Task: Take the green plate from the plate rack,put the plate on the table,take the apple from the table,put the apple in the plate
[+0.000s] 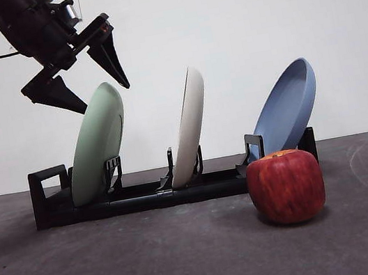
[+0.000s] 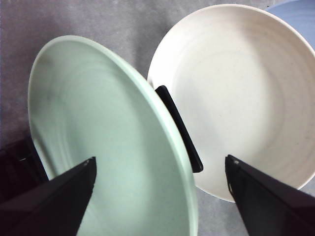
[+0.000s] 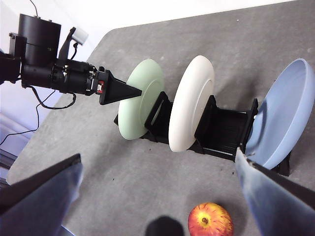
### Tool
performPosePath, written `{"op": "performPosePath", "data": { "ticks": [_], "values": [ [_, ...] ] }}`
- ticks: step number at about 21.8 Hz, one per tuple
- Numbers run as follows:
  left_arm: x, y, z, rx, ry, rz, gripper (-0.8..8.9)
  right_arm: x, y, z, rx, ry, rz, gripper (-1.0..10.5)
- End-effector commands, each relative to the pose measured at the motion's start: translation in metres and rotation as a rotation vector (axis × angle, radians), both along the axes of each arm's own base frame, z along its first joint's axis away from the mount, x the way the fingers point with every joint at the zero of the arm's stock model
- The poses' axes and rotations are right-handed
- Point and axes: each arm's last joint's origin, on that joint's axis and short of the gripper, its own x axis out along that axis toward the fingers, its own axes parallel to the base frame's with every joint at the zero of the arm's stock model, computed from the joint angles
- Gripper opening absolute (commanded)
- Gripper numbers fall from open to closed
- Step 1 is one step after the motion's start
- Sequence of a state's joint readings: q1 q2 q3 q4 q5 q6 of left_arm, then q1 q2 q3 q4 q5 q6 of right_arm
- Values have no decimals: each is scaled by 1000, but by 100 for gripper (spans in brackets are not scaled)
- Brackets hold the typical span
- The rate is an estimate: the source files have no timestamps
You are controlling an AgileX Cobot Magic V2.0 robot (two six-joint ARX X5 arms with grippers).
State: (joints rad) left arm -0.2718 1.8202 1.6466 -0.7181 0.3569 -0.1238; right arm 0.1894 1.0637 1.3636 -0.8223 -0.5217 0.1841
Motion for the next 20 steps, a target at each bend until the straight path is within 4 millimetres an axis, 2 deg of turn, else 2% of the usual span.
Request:
{"op": "performPosePath", "data": {
  "ticks": [1,5,7,16,18,20],
  "values": [
    [1,-1,-4,5,14,-6,255,0,0,2,-3,-11,2,689],
    [1,-1,-5,17,9,-22,50,0,0,2,-3,-12,2,689],
    [1,-1,-5,17,9,-23,-10,0,0,2,-3,-12,2,689],
    [-2,-3,-2,-39,27,-65,-9,0,0,2,-3,-13,1,689],
    [-2,-3,7,-63,11,-81,-9,0,0,2,-3,-13,1,689],
    [-3,-3,27,-69,-13,-83,-9,0,0,2,-3,-12,1,689]
  ]
}}
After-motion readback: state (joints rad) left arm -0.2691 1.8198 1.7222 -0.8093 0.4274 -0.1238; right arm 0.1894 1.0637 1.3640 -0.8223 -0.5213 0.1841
